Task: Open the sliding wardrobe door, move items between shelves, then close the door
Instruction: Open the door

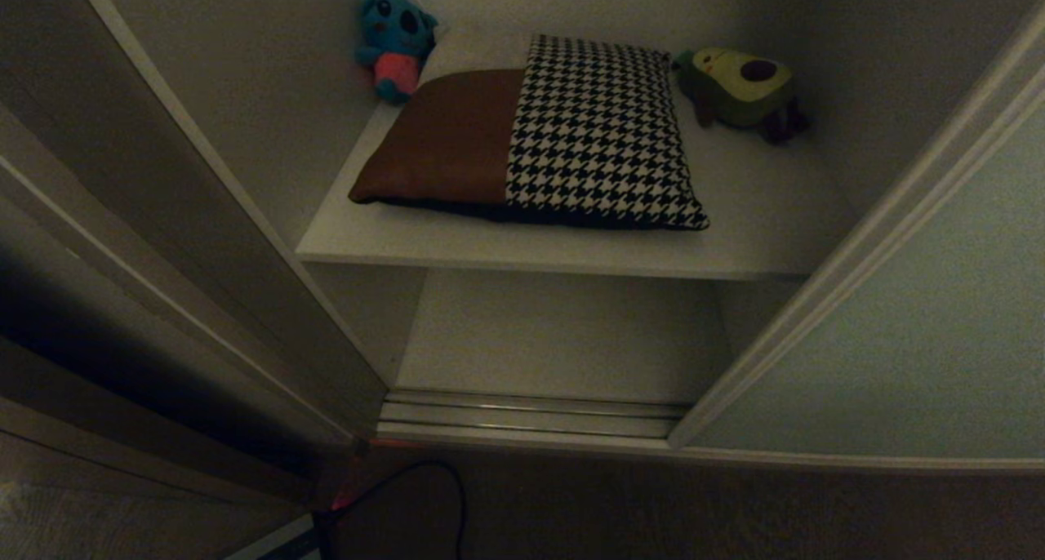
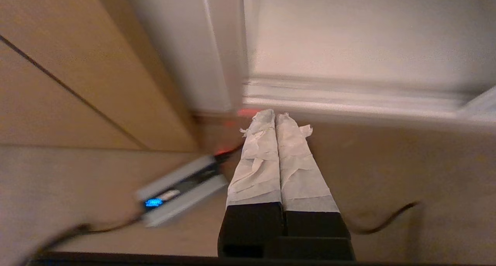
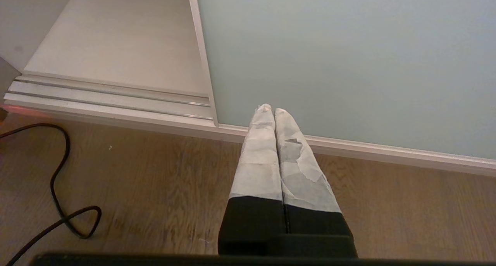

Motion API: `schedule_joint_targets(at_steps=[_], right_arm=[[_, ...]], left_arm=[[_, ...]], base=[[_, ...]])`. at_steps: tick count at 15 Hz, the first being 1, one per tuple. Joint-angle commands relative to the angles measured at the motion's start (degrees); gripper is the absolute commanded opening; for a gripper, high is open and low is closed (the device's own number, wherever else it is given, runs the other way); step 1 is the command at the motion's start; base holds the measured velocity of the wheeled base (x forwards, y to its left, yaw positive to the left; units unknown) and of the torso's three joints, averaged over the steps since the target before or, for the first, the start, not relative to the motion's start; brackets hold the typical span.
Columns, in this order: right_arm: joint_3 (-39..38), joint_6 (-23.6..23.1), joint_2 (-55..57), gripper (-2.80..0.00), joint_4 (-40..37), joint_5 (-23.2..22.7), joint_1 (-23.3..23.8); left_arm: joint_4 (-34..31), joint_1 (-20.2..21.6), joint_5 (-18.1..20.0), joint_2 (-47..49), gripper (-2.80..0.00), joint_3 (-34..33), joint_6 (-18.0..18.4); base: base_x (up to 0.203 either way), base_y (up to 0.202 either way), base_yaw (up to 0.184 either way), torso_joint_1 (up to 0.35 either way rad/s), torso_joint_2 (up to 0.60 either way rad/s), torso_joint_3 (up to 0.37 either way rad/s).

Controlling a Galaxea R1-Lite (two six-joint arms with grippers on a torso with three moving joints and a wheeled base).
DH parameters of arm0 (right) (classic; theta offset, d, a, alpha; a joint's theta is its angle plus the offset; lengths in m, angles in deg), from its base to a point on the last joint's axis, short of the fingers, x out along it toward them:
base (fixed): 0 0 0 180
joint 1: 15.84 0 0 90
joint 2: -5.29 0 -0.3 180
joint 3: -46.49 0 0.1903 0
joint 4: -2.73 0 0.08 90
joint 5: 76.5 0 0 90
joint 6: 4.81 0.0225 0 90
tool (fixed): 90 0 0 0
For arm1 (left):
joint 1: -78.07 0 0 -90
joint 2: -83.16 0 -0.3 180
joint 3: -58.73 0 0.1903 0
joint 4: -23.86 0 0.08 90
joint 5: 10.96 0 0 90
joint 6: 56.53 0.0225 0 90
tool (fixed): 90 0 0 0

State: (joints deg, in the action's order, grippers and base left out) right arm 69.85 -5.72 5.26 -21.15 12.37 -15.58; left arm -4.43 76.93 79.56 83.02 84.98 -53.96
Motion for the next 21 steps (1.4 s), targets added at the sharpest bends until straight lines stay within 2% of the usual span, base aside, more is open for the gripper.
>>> schedule_joint_targets(at_steps=[1,3,6,21], right_arm=[[-0.2,-0.1,0.0,-2.80,0.0,0.0,0.0],[-0.2,0.0,0.0,-2.80,0.0,0.0,0.0],[-0.2,0.0,0.0,-2.80,0.0,0.0,0.0],[-0.2,-1.6,0.1,-2.80,-0.1,-0.2,0.0]], left_arm=[[0.9,0.0,1.4,0.1,-2.80,-1.3,6.6],[1.7,0.0,2.4,0.0,-2.80,-1.6,6.0],[2.0,0.0,1.9,0.0,-2.80,-1.7,2.5],[2.0,0.0,1.9,0.0,-2.80,-1.7,2.4]], base=[[0.000,0.000,0.000,0.000,0.00,0.000],[0.000,0.000,0.000,0.000,0.00,0.000],[0.000,0.000,0.000,0.000,0.00,0.000],[0.000,0.000,0.000,0.000,0.00,0.000]])
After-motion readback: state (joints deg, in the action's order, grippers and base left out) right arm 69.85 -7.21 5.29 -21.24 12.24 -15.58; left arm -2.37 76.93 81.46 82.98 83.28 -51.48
